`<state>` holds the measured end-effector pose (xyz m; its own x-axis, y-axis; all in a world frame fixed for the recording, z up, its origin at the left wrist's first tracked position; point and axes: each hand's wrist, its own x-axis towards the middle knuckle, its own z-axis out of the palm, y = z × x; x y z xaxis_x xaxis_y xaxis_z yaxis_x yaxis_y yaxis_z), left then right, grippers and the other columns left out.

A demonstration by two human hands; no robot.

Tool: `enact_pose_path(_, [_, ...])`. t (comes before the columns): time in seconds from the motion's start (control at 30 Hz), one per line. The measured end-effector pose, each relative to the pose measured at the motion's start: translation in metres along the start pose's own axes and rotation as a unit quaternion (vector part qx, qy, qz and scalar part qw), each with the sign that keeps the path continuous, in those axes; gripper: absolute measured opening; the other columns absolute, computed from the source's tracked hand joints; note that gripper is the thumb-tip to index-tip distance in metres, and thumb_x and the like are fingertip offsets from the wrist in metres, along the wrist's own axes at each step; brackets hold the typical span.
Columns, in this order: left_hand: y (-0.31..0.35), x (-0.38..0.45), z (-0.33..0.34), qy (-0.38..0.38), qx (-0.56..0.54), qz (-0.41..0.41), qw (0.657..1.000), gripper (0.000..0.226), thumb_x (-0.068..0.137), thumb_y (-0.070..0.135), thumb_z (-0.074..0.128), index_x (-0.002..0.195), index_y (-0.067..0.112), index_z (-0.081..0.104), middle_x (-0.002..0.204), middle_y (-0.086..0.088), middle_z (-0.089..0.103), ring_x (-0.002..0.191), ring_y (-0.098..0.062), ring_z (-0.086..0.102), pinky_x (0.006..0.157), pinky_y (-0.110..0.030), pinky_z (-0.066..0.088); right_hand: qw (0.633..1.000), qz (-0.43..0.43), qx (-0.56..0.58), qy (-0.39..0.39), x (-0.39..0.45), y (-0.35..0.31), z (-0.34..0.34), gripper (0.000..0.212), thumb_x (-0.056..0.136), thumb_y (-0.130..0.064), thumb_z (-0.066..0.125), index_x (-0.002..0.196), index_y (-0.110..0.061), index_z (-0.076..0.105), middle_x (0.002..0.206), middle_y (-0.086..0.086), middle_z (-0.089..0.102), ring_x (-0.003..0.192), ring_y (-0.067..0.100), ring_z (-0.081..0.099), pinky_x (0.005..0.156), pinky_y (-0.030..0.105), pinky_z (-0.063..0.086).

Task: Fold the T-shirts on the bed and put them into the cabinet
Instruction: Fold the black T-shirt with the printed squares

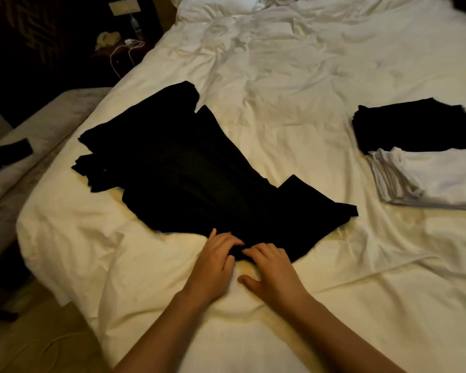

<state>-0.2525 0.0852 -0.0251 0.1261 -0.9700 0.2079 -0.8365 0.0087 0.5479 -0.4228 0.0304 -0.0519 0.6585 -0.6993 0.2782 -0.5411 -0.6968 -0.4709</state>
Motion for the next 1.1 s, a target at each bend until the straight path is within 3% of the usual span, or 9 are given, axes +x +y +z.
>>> enact_pose_path(0.1, [-0.022, 0.0, -0.009, 0.014, 0.06, -0.036, 0.997, 0.05, 0.079, 0.026, 0.044, 0.122, 0.014, 0.066, 0.124, -0.003, 0.061, 0.125, -0.019, 0.048, 0.123, -0.03, 0.011, 0.999, 0.028, -0.031, 0.015, 0.005, -0.004, 0.009, 0.034, 0.082, -0.047, 0.049, 0.106, -0.03, 0.067, 0.096, -0.011, 0.062, 0.089, 0.016, 0.057, 0.072, 0.029, 0.041])
enact_pose_path(0.27, [-0.057, 0.004, -0.023, 0.071, 0.109, -0.07, 0.989, 0.037, 0.087, 0.032, 0.063, 0.122, 0.02, 0.067, 0.129, -0.005, 0.059, 0.131, -0.027, 0.045, 0.12, -0.043, 0.021, 0.985, 0.13, 0.11, 0.029, 0.011, -0.002, 0.005, 0.006, 0.091, -0.026, 0.06, 0.093, -0.024, 0.065, 0.087, -0.009, 0.061, 0.086, 0.016, 0.055, 0.073, 0.03, 0.037])
enact_pose_path(0.37, [-0.07, 0.008, -0.031, 0.071, 0.114, -0.069, 0.989, 0.033, 0.088, 0.032, 0.07, 0.118, 0.021, 0.07, 0.126, -0.004, 0.06, 0.126, -0.028, 0.049, 0.114, -0.048, 0.033, 0.959, 0.198, 0.192, 0.063, 0.008, 0.0, 0.0, 0.01, 0.095, -0.019, 0.06, 0.088, -0.026, 0.055, 0.083, -0.008, 0.055, 0.083, 0.013, 0.052, 0.072, 0.029, 0.035])
enact_pose_path(0.47, [-0.071, 0.013, -0.038, 0.048, 0.103, -0.074, 0.991, 0.032, 0.087, 0.017, 0.073, 0.119, 0.018, 0.067, 0.123, -0.003, 0.059, 0.116, -0.028, 0.054, 0.103, -0.042, 0.041, 0.969, 0.177, 0.165, 0.058, 0.013, -0.004, -0.002, 0.009, 0.092, -0.021, 0.061, 0.092, -0.028, 0.056, 0.088, -0.009, 0.057, 0.085, 0.016, 0.056, 0.073, 0.031, 0.04])
enact_pose_path(0.6, [-0.068, 0.019, -0.044, 0.044, 0.095, -0.099, 0.99, 0.039, 0.082, 0.003, 0.067, 0.117, 0.019, 0.063, 0.12, -0.002, 0.054, 0.105, -0.028, 0.054, 0.095, -0.041, 0.044, 0.992, 0.076, 0.095, -0.01, 0.03, -0.018, 0.001, 0.038, 0.083, -0.02, 0.072, 0.12, -0.021, 0.062, 0.111, -0.002, 0.061, 0.101, 0.019, 0.059, 0.086, 0.034, 0.049])
enact_pose_path(0.73, [-0.073, 0.019, -0.05, 0.097, 0.091, -0.134, 0.982, 0.036, 0.076, 0.001, 0.071, 0.105, 0.019, 0.06, 0.106, 0.0, 0.056, 0.097, -0.025, 0.054, 0.089, -0.038, 0.043, 0.997, 0.038, 0.055, -0.034, 0.044, -0.025, 0.003, 0.026, 0.091, -0.028, 0.067, 0.117, -0.021, 0.067, 0.11, -0.002, 0.064, 0.103, 0.02, 0.06, 0.086, 0.032, 0.049])
enact_pose_path(0.83, [-0.083, 0.017, -0.053, 0.124, 0.134, -0.16, 0.97, 0.029, 0.074, 0.006, 0.075, 0.096, 0.021, 0.064, 0.094, 0.001, 0.062, 0.094, -0.027, 0.057, 0.086, -0.039, 0.039, 0.991, 0.08, 0.11, 0.003, 0.045, -0.026, 0.0, 0.018, 0.094, -0.024, 0.065, 0.111, -0.02, 0.068, 0.106, -0.006, 0.065, 0.101, 0.014, 0.06, 0.085, 0.024, 0.045])
enact_pose_path(0.93, [-0.096, 0.012, -0.06, 0.144, 0.147, -0.201, 0.958, 0.023, 0.079, 0.01, 0.076, 0.099, 0.02, 0.07, 0.098, -0.001, 0.066, 0.1, -0.028, 0.056, 0.088, -0.04, 0.038, 0.975, 0.111, 0.187, 0.037, 0.046, -0.026, -0.005, 0.012, 0.096, -0.024, 0.062, 0.107, -0.024, 0.068, 0.101, -0.013, 0.065, 0.095, 0.001, 0.059, 0.083, 0.018, 0.045])
enact_pose_path(1.1, [-0.11, 0.005, -0.07, 0.153, 0.103, -0.163, 0.969, 0.01, 0.085, 0.011, 0.073, 0.096, 0.012, 0.072, 0.098, -0.003, 0.067, 0.1, -0.024, 0.057, 0.081, -0.037, 0.05, 0.952, 0.119, 0.265, 0.092, 0.059, -0.018, -0.025, 0.016, 0.097, -0.013, 0.061, 0.101, -0.026, 0.068, 0.097, -0.018, 0.067, 0.095, -0.002, 0.062, 0.082, 0.011, 0.045])
